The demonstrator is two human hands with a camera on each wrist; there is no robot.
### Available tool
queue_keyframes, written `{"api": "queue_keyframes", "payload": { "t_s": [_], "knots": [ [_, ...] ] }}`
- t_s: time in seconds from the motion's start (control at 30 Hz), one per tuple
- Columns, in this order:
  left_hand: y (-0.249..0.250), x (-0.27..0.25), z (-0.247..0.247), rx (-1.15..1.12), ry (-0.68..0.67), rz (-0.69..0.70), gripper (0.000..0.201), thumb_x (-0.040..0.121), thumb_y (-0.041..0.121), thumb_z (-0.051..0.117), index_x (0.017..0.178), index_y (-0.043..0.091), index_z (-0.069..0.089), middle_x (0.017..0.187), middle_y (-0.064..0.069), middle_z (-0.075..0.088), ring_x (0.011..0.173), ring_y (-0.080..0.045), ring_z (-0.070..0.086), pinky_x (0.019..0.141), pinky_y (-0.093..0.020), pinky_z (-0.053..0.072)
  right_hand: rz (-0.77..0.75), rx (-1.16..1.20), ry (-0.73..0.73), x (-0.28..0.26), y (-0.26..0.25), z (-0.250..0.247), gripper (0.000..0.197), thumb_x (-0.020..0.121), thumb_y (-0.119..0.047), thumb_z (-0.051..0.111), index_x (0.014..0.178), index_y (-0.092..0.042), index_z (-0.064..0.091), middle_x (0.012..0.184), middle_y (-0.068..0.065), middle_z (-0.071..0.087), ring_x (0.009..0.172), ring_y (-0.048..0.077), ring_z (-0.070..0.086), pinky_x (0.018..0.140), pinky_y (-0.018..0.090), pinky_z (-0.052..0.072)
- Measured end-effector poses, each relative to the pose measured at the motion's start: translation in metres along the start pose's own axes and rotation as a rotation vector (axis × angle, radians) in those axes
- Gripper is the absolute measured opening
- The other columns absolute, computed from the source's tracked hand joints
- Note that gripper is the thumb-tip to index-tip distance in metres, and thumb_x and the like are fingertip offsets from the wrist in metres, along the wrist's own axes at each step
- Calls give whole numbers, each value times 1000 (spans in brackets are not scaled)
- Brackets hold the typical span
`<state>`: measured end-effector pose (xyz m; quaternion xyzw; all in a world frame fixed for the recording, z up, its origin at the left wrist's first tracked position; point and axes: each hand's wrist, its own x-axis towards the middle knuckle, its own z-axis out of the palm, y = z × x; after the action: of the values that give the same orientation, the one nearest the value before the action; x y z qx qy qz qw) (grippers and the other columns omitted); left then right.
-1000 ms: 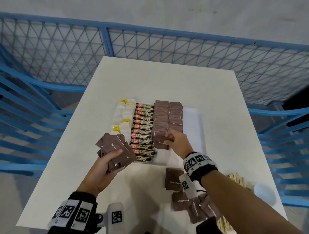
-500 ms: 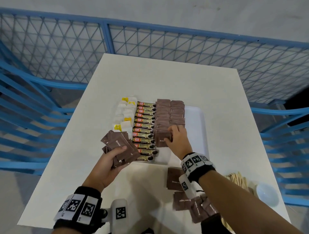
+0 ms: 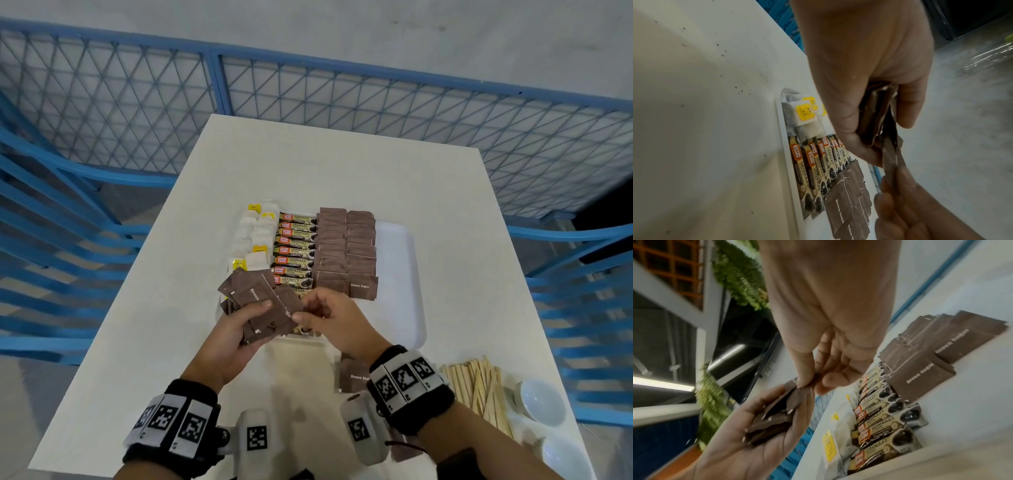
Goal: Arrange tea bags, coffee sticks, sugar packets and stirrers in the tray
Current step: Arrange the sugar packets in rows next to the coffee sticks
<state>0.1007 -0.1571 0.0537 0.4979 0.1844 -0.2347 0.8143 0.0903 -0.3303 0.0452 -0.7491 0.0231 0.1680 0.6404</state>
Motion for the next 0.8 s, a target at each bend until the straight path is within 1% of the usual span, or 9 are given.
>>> {"api": "queue_keyframes", "payload": {
  "t_s": [0.13,0.27,0.37,0.47,0.57,0.63,0.67,0.73,0.8],
  "knots": [
    [-2,2,-2,-38,7,3,26,88,-2,50,103,14,64,90,-4,75,83,-15,72,69,-35,60,47,184,2,-4,0,-5,10,87,-1,59,86,-10,55,78,3,65,64,7,62,60,19,54],
    [-5,5,-1,-58,7,-21,25,87,-5,50,103,9,63,92,-11,74,83,-21,72,71,-38,59,65,263,64,-6,1,-13,9,87,1,58,88,-7,55,83,12,65,66,15,63,62,24,56],
    [-6,6,0,-37,-1,-37,23,89,-4,48,103,6,63,89,-14,73,82,-25,72,72,-35,59,85,234,154,-7,2,-25,10,90,0,55,89,-10,57,81,6,63,66,13,62,59,21,52],
    [-3,7,0,-8,-4,-24,26,89,-4,47,104,11,64,90,-11,73,83,-25,72,78,-36,57,143,155,299,-5,10,-47,10,93,-5,50,91,-12,57,81,0,57,72,12,55,61,20,49],
    [0,7,-1,31,17,-5,29,89,-3,48,105,15,64,91,-6,74,93,-28,68,89,-38,49,193,46,435,-2,27,-71,10,94,-8,49,95,-9,59,85,-3,57,80,14,53,64,21,49],
    [1,9,-2,25,28,-8,31,88,-2,50,112,14,62,95,-7,73,99,-29,65,91,-40,47,221,-55,495,0,40,-86,11,94,-9,50,100,-6,59,87,-2,57,82,15,54,62,18,49],
    [0,10,-3,18,32,-15,33,88,-1,51,115,14,60,95,-7,73,96,-27,67,89,-40,48,235,-88,516,1,45,-92,9,93,-9,51,98,-6,58,85,-1,56,82,17,54,59,16,49],
    [-1,10,-3,8,22,-21,31,89,-1,50,112,15,60,91,-5,74,85,-21,71,82,-36,52,251,-95,535,5,54,-98,4,91,-6,54,87,-6,55,78,2,50,79,20,53,55,14,51],
    [-4,12,-2,-16,5,-34,28,89,-2,50,106,17,62,88,-4,74,79,-18,72,76,-34,56,255,-88,534,9,61,-100,17,89,-3,56,75,-8,49,77,7,49,74,22,53,55,16,53]
  ]
}}
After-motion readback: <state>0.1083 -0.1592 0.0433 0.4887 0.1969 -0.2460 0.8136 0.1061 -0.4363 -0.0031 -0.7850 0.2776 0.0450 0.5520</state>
